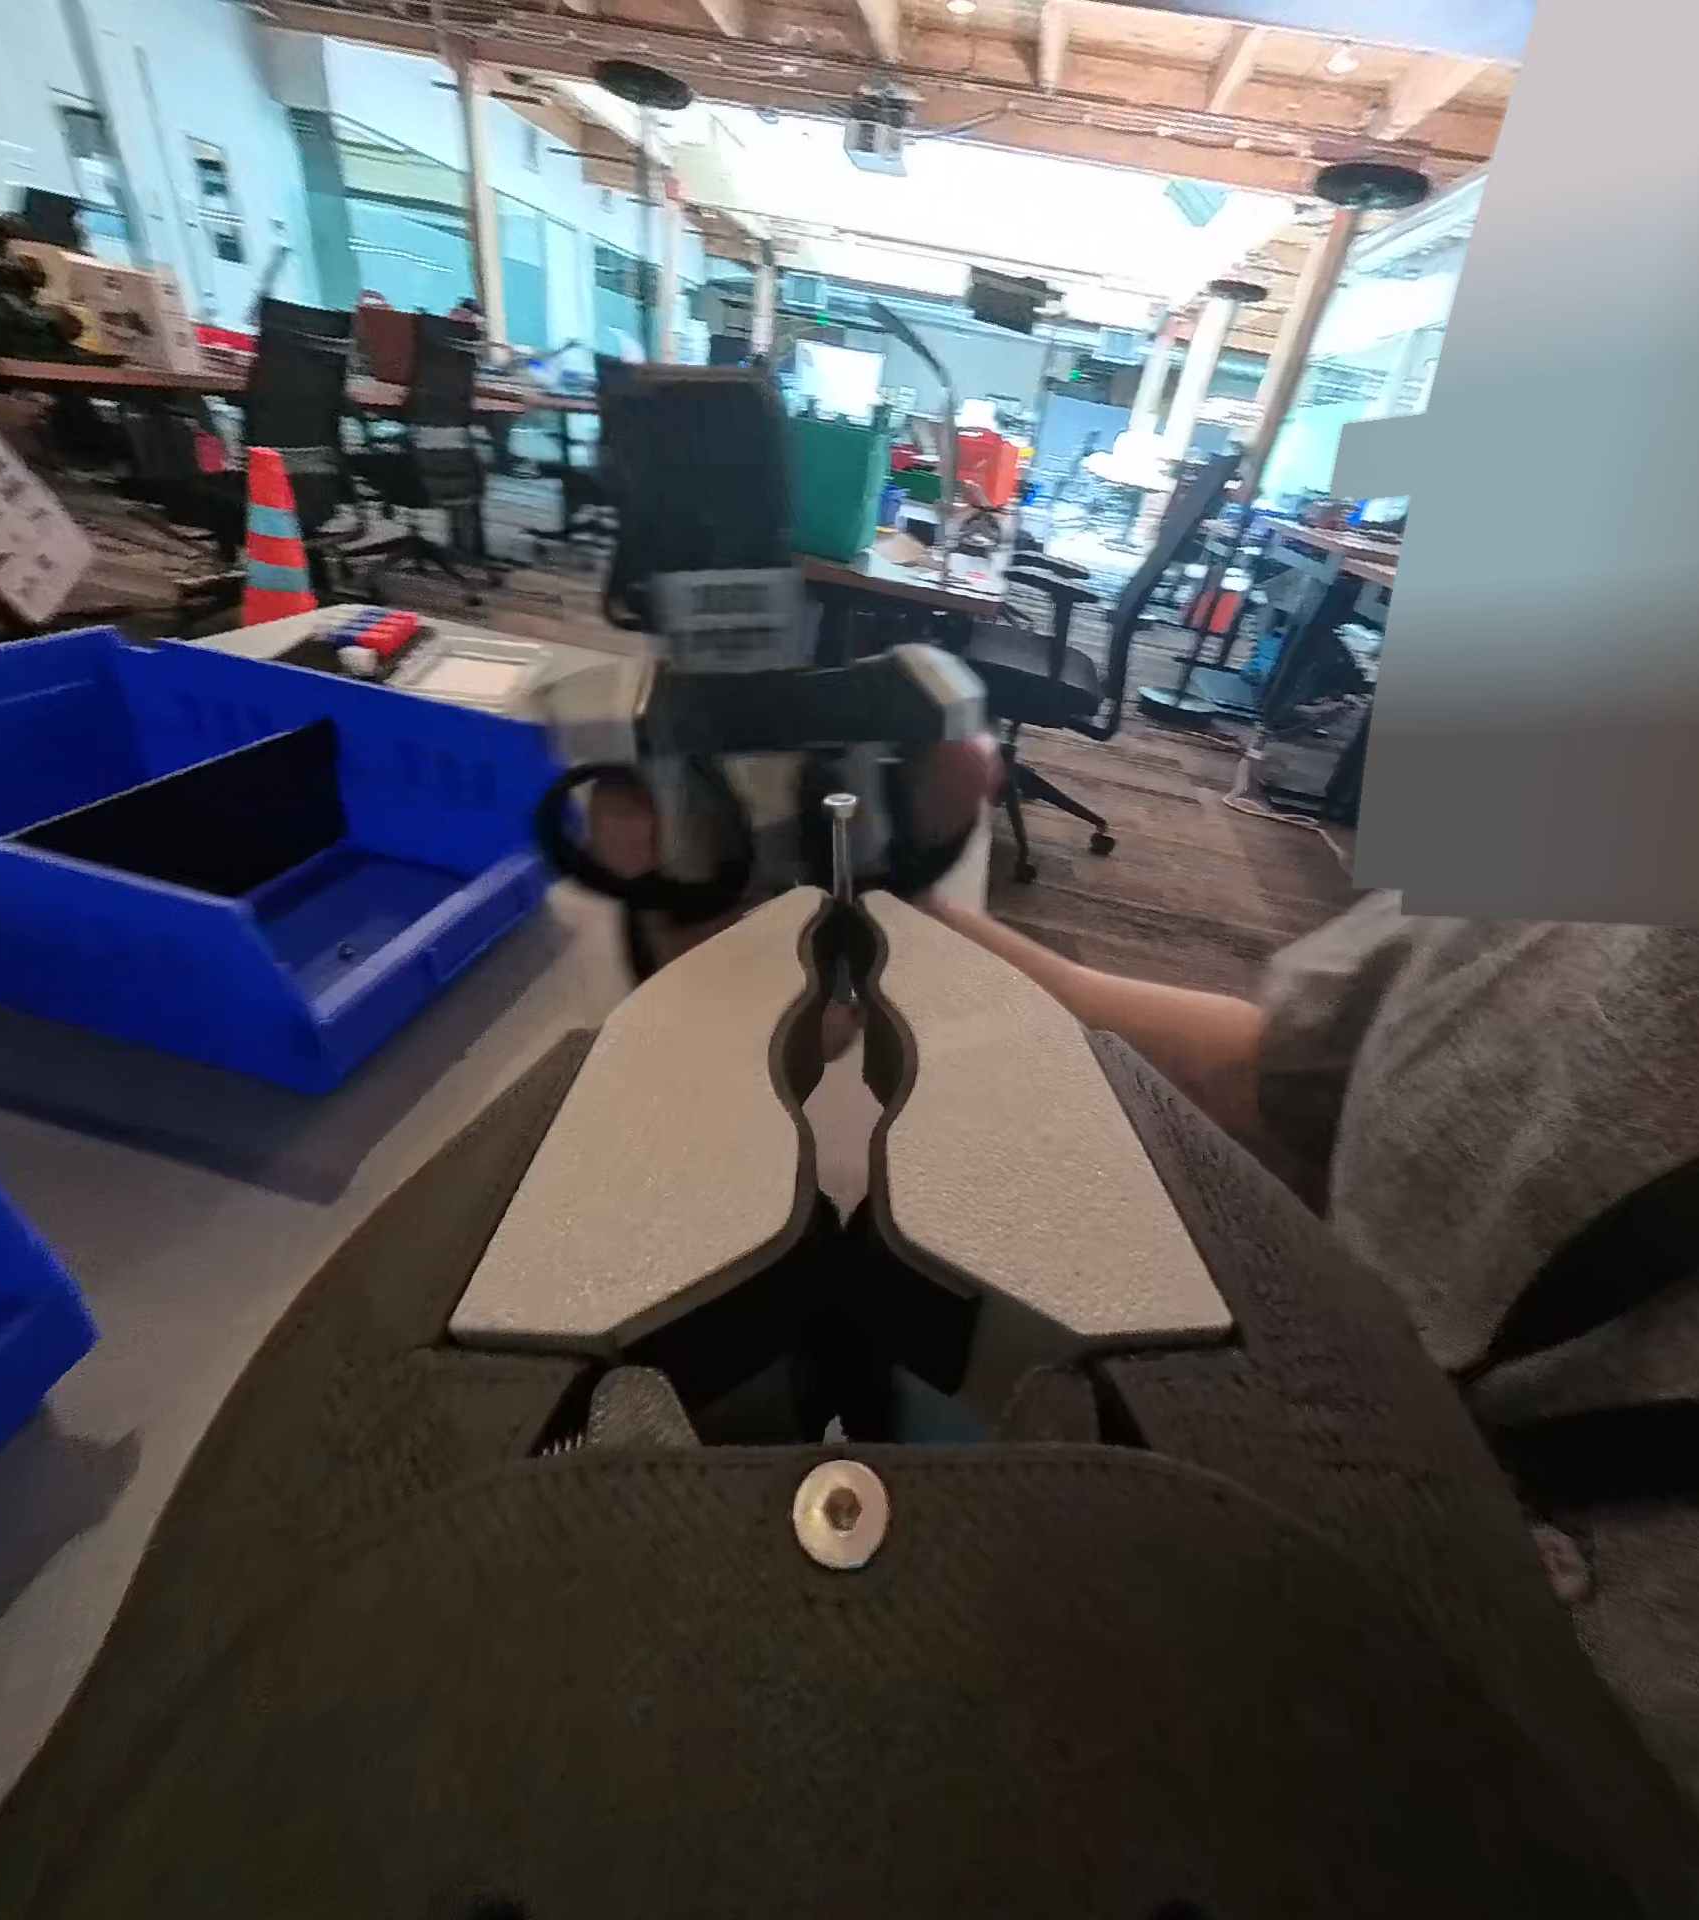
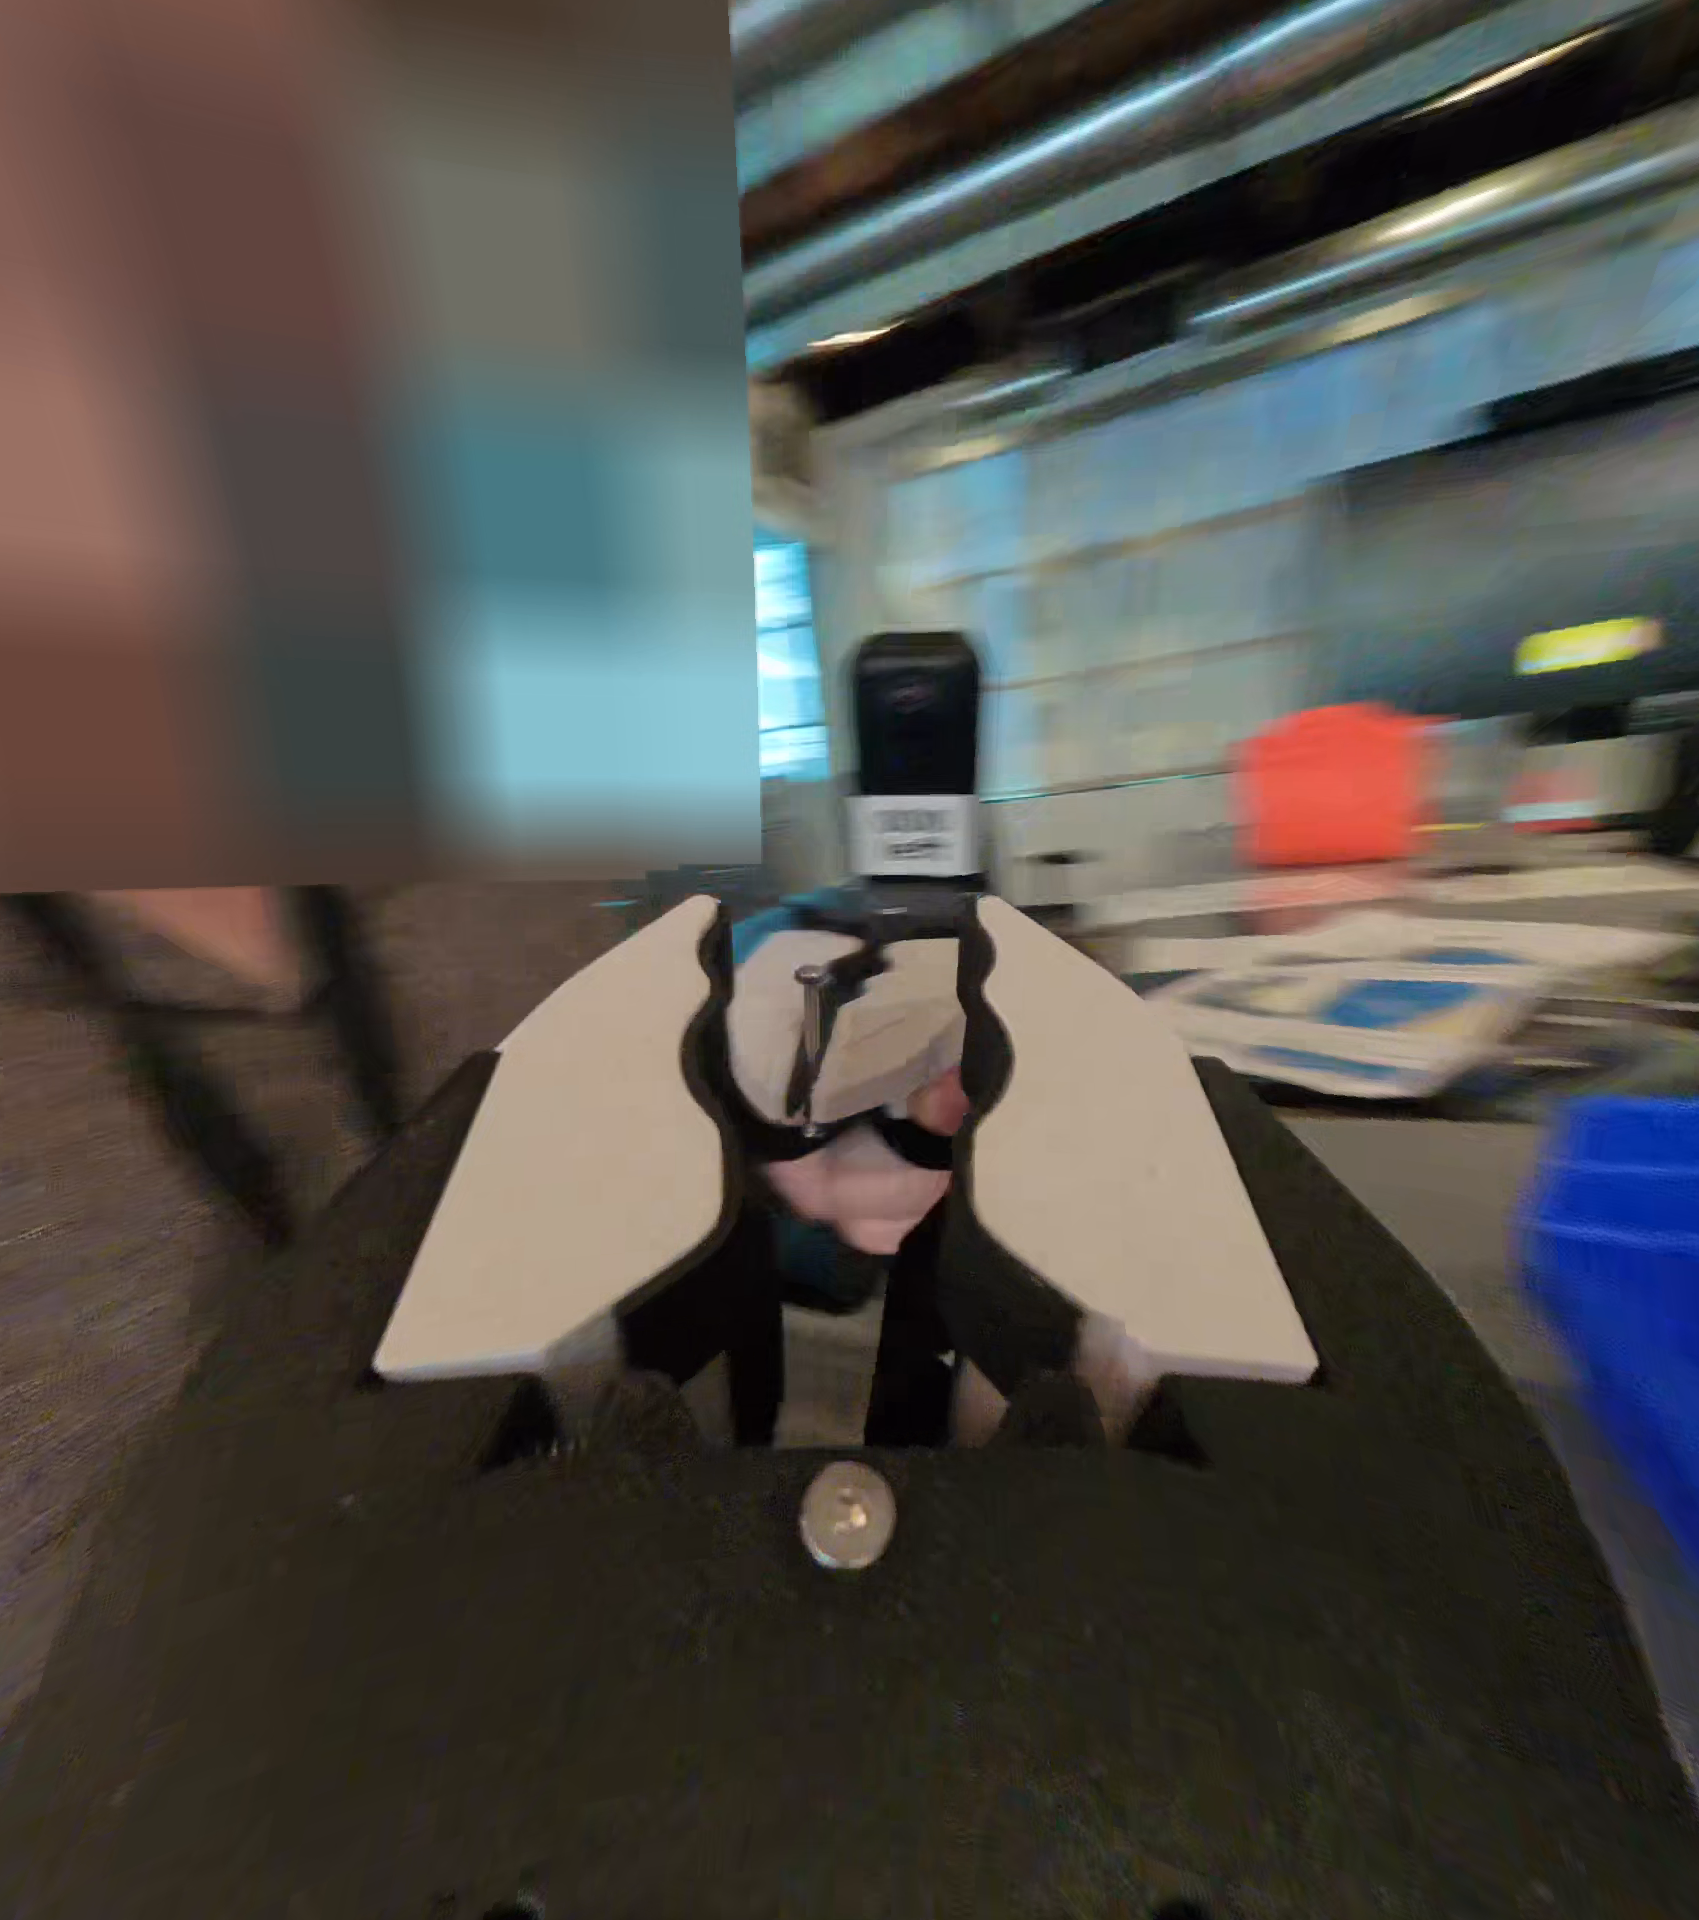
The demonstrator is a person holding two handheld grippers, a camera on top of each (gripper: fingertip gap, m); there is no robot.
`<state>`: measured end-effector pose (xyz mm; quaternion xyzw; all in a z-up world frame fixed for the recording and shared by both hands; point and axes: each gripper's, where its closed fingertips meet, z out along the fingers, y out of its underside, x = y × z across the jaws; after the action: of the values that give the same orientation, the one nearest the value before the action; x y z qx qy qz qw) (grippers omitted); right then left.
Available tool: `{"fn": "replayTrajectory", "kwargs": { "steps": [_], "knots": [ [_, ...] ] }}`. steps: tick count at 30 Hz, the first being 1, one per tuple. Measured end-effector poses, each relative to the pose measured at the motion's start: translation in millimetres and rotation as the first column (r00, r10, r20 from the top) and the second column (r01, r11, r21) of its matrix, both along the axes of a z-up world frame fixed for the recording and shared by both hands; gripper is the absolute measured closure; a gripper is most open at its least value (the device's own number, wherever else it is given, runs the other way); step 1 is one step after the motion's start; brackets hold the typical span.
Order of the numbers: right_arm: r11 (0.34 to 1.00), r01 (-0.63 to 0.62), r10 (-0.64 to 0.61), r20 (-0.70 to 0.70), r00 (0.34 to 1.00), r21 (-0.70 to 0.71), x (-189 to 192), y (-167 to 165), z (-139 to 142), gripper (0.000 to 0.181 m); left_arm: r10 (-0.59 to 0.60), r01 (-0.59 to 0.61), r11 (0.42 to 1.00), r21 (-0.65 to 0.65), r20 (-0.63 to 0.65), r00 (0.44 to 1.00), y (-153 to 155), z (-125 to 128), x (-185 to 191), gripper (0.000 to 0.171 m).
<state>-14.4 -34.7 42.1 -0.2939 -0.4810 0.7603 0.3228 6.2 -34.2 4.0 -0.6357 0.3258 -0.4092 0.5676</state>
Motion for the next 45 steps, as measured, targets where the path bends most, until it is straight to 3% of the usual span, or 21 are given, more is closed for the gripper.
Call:
{"fn": "replayTrajectory", "kwargs": {
  "steps": [2, 5, 7, 9, 14, 24, 33, 35, 37, 39, 42, 43, 45],
  "knots": [
    [0.932, 0.361, -0.362, 0.021, 0.932, 0.032, -3.4, 15.6, -0.2, 0.142, 0.099, -0.099, 0.995, -0.006, -0.013, 0.995, 12.6, -3.5, -10.0, 0.170],
    [0.689, 0.722, -0.724, 0.110, 0.681, 0.064, -2.0, 35.4, -11.0, 0.149, 0.239, -0.238, 0.971, 0.014, -0.034, 0.970, 27.5, -7.7, -25.1, 0.170],
    [0.526, 0.840, -0.851, 0.076, 0.520, 0.137, 1.4, 37.9, -14.1, 0.154, 0.301, -0.299, 0.954, 0.034, -0.059, 0.952, 32.3, -10.0, -30.5, 0.170],
    [0.450, 0.873, -0.891, 0.037, 0.452, 0.190, -2.1, 33.0, -13.5, 0.154, 0.343, -0.340, 0.939, 0.050, -0.074, 0.936, 34.6, -11.2, -33.6, 0.169],
    [0.425, 0.876, -0.904, 0.063, 0.422, 0.230, -22.6, 30.8, -20.8, 0.153, 0.412, -0.406, 0.911, 0.076, -0.094, 0.906, 38.2, -11.6, -39.6, 0.169],
    [0.403, 0.886, -0.915, 0.088, 0.394, 0.227, -39.7, 35.8, -25.4, 0.169, 0.464, -0.453, 0.885, 0.113, -0.115, 0.878, 40.4, -11.8, -44.0, 0.170],
    [0.457, 0.862, -0.889, 0.094, 0.447, 0.221, -40.4, 33.1, -25.1, 0.177, 0.455, -0.442, 0.889, 0.118, -0.118, 0.883, 39.1, -11.2, -43.2, 0.169],
    [0.509, 0.833, -0.860, 0.088, 0.502, 0.215, -39.2, 32.1, -24.2, 0.177, 0.438, -0.426, 0.897, 0.116, -0.113, 0.892, 37.9, -10.4, -41.4, 0.169],
    [0.608, 0.770, -0.792, 0.078, 0.606, 0.195, -38.2, 29.0, -21.4, 0.177, 0.397, -0.387, 0.916, 0.108, -0.097, 0.913, 35.3, -7.8, -38.5, 0.169],
    [0.742, 0.644, -0.664, 0.064, 0.745, 0.189, -36.4, 23.6, -18.1, 0.177, 0.323, -0.317, 0.945, 0.083, -0.072, 0.944, 30.4, -4.8, -34.0, 0.169],
    [0.959, 0.254, -0.264, 0.073, 0.962, 0.128, -26.1, 8.4, -11.5, 0.177, 0.144, -0.144, 0.989, 0.022, -0.001, 0.990, 16.6, 1.3, -21.1, 0.169],
    [0.991, 0.078, -0.086, 0.072, 0.994, 0.108, -18.9, 2.3, -10.2, 0.177, 0.094, -0.094, 0.996, 0.010, 0.012, 0.996, 12.0, 2.3, -16.1, 0.169],
    [0.971, -0.221, 0.214, 0.083, 0.973, 0.089, -5.4, -4.7, -12.5, 0.177, 0.032, -0.032, 0.999, 0.009, -0.010, 0.999, 5.1, -0.7, -5.2, 0.169]
  ]
}}
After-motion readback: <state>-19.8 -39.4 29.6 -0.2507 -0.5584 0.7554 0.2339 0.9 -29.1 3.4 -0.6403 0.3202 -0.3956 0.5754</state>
